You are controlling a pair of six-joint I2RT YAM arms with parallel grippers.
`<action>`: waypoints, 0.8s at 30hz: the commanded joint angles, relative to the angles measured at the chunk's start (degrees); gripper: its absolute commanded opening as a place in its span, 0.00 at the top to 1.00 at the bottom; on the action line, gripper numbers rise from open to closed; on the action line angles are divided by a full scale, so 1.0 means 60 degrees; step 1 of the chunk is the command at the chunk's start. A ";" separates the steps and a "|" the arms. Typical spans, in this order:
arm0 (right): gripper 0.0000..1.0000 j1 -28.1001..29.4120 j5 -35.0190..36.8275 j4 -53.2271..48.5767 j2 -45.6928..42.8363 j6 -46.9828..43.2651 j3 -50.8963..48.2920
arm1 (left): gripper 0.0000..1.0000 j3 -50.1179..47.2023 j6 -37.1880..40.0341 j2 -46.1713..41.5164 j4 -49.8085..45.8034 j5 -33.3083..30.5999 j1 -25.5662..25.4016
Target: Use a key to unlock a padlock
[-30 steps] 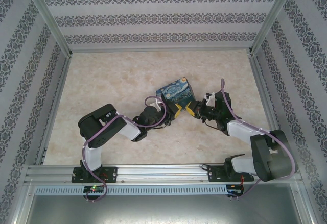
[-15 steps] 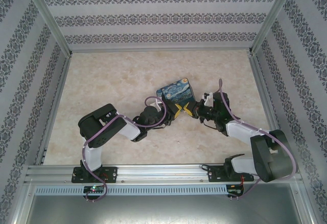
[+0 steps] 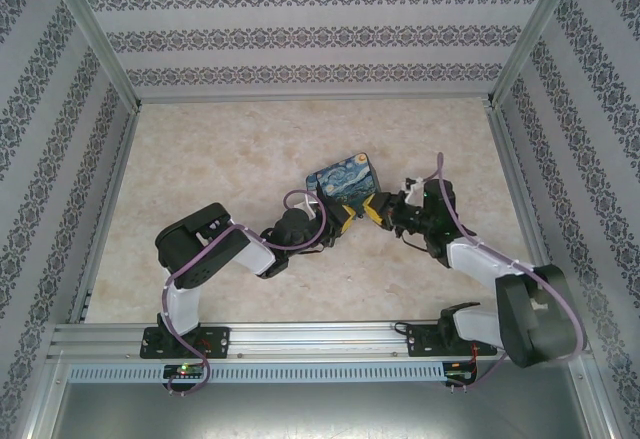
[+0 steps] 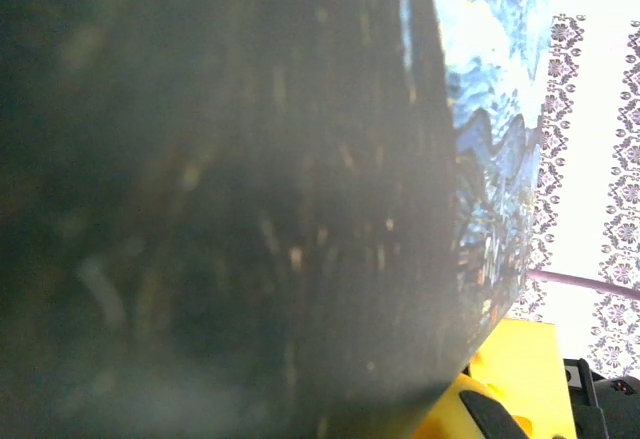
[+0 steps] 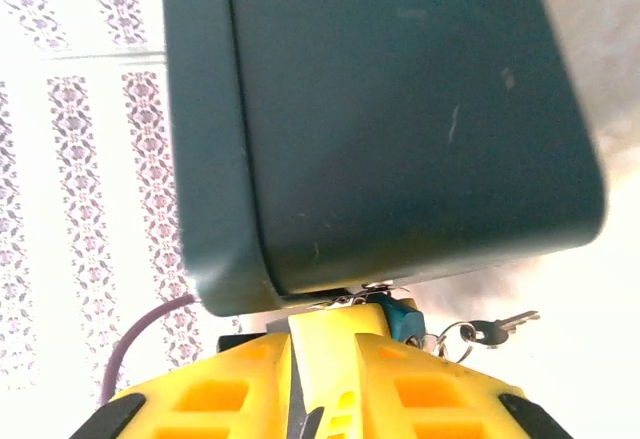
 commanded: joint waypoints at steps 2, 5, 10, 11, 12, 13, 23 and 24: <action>0.67 -0.0160 -0.0182 -0.0646 -0.0262 -0.0432 -0.0331 | 1.00 0.0140 0.0010 0.0110 0.0560 0.0070 -0.0124; 0.59 -0.0144 -0.0161 -0.0650 -0.0104 -0.0509 -0.0435 | 1.00 0.0181 0.0012 0.0091 0.0546 0.0084 -0.0139; 0.59 0.0020 -0.0110 -0.0546 0.0235 -0.0567 -0.0382 | 1.00 0.0191 -0.0003 0.0080 0.0546 0.0101 -0.0138; 0.61 0.0090 -0.0073 -0.0530 0.0303 -0.0563 -0.0336 | 1.00 0.0189 -0.0005 0.0074 0.0546 0.0097 -0.0139; 0.65 0.0147 -0.0054 -0.0488 0.0361 -0.0560 -0.0294 | 1.00 0.0190 -0.0005 0.0081 0.0546 0.0092 -0.0139; 0.68 0.0215 -0.0026 -0.0472 0.0400 -0.0557 -0.0250 | 1.00 0.0195 -0.0005 0.0068 0.0555 0.0091 -0.0132; 0.70 0.0824 0.0271 -0.0242 0.1012 -0.0469 0.0240 | 1.00 0.0262 -0.0009 0.0074 0.0531 0.0133 -0.0139; 0.70 0.0839 0.0299 -0.0219 0.1079 -0.0451 0.0288 | 1.00 0.0268 -0.0005 0.0082 0.0531 0.0142 -0.0139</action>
